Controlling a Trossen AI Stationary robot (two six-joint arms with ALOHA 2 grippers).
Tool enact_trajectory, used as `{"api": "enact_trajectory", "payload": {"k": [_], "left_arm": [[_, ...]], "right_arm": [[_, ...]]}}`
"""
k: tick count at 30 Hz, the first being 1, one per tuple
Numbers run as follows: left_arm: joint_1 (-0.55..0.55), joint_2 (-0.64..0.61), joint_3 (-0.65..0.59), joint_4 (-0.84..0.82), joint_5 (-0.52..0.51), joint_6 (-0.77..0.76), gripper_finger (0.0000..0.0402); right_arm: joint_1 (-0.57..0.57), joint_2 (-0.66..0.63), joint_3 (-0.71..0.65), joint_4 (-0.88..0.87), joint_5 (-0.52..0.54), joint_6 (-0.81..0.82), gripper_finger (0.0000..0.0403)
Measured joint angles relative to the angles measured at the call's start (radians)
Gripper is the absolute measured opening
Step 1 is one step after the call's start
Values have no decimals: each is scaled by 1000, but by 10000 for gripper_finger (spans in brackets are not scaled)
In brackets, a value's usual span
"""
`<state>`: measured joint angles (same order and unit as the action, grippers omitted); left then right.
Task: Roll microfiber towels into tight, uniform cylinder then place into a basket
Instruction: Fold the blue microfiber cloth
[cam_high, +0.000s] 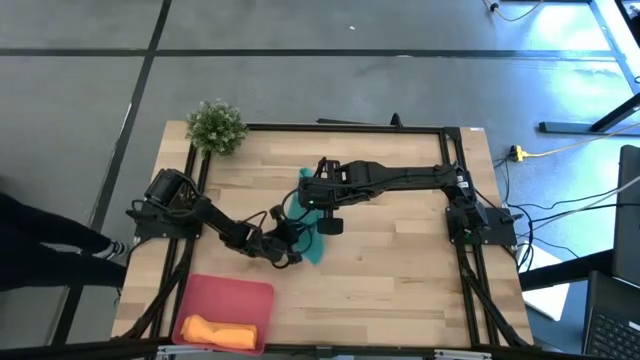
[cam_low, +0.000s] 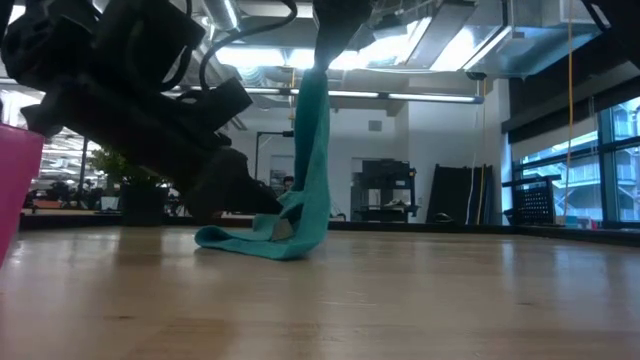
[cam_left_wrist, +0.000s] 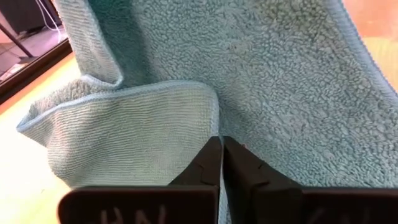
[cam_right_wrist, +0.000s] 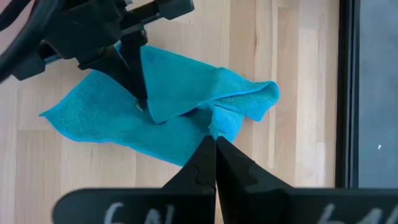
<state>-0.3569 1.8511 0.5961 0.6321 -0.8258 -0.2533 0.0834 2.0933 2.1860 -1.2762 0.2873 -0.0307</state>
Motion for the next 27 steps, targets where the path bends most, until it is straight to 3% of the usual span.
{"api": "enact_trajectory", "payload": {"k": [10, 21, 27], "left_arm": [[18, -1, 0, 8, 86, -2, 24], [34, -1, 31, 12, 87, 23, 92], [70, 3, 31, -26, 93, 23, 100]], "right_arm": [[0, 0, 0, 0, 7, 3, 1], [0, 0, 0, 0, 7, 8, 1], [0, 0, 0, 1, 7, 27, 0]]}}
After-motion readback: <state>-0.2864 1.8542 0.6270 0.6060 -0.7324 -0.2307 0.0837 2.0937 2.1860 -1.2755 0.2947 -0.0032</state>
